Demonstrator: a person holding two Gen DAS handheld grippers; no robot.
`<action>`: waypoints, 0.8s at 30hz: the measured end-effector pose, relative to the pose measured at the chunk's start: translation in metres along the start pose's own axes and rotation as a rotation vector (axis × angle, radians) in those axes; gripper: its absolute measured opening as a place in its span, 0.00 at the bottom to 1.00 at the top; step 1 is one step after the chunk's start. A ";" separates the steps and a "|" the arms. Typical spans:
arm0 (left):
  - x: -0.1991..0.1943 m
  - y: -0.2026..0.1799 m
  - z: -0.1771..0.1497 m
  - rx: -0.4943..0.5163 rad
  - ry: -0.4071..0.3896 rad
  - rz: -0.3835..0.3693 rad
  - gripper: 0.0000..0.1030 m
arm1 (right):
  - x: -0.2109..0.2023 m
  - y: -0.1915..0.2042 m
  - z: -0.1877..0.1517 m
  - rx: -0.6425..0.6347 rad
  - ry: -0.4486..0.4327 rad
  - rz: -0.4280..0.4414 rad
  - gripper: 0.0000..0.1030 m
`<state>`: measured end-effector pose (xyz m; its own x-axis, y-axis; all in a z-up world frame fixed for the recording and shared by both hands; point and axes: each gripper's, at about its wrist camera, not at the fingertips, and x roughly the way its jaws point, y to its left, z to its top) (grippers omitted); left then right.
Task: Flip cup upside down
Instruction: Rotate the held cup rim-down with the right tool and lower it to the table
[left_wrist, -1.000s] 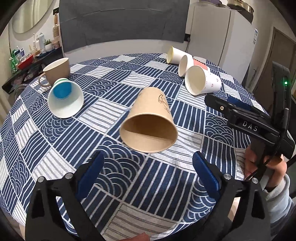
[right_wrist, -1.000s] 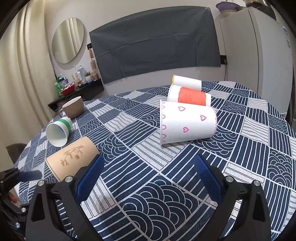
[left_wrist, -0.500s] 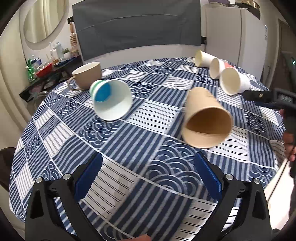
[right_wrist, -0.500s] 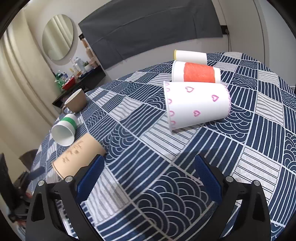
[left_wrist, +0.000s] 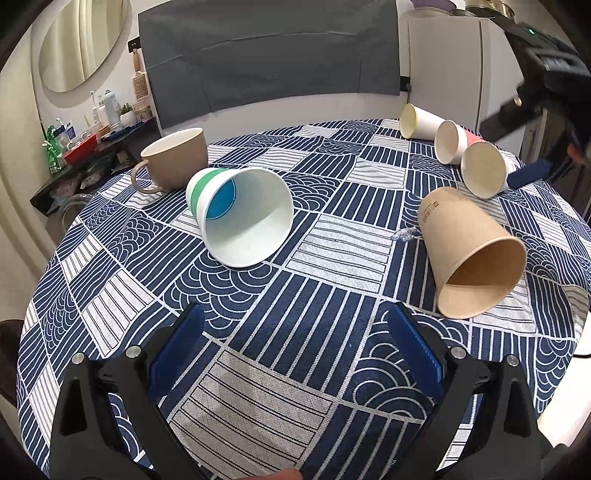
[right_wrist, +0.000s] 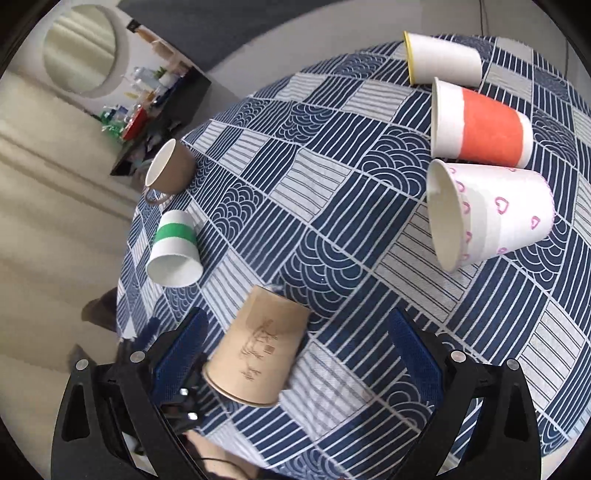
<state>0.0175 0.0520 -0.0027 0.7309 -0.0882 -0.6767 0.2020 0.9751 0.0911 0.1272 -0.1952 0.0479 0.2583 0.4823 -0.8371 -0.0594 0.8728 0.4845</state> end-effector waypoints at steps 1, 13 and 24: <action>0.002 0.000 -0.002 0.002 0.005 -0.005 0.94 | 0.002 0.003 0.003 0.006 0.022 -0.005 0.91; 0.003 0.006 -0.007 0.004 0.033 -0.116 0.94 | 0.051 0.006 0.004 0.143 0.298 0.050 0.90; -0.001 0.017 -0.010 -0.065 0.019 -0.096 0.94 | 0.073 0.006 0.004 0.163 0.338 0.092 0.53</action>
<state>0.0140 0.0706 -0.0073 0.6976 -0.1788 -0.6938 0.2276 0.9735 -0.0221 0.1491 -0.1552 -0.0091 -0.0753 0.5790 -0.8118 0.0934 0.8147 0.5723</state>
